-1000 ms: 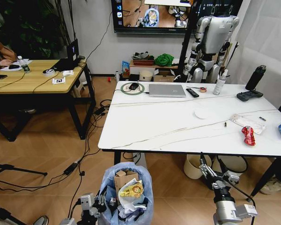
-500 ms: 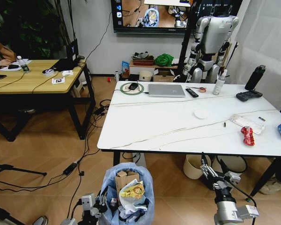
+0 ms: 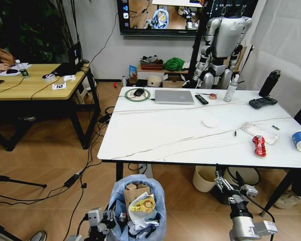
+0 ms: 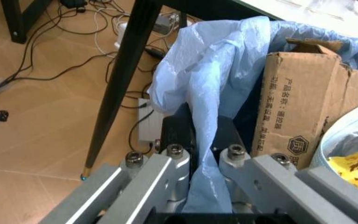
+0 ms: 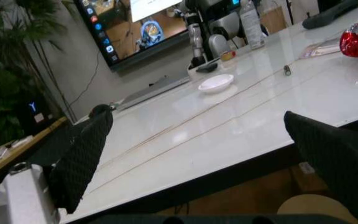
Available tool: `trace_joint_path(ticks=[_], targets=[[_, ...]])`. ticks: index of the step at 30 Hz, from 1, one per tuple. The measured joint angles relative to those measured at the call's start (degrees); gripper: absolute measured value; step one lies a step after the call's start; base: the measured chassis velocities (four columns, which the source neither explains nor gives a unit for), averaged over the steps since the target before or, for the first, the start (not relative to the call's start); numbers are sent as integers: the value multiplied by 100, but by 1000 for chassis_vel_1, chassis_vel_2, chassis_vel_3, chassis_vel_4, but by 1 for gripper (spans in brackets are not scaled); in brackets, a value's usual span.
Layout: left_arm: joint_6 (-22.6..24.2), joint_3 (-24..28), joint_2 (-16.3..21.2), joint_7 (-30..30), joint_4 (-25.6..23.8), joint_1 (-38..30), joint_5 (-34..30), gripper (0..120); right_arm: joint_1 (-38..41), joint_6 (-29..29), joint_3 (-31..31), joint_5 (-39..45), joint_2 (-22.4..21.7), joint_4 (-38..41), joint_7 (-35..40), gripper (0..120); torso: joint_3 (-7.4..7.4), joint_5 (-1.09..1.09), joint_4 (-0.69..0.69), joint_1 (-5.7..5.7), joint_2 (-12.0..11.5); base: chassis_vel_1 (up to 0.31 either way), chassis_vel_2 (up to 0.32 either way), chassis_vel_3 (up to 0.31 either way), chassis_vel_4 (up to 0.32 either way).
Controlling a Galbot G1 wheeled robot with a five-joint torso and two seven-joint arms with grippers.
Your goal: Pick up the trash bin and place the trash from the table into it.
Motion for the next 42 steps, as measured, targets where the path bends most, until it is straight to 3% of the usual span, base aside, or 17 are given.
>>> trace_joint_path(ticks=[42], targets=[[-19, 64, -72, 8, 1, -9, 60, 1, 1, 90, -6, 49, -1, -17, -46, 100, 0, 1, 0, 0, 0, -105, -103, 106, 103]])
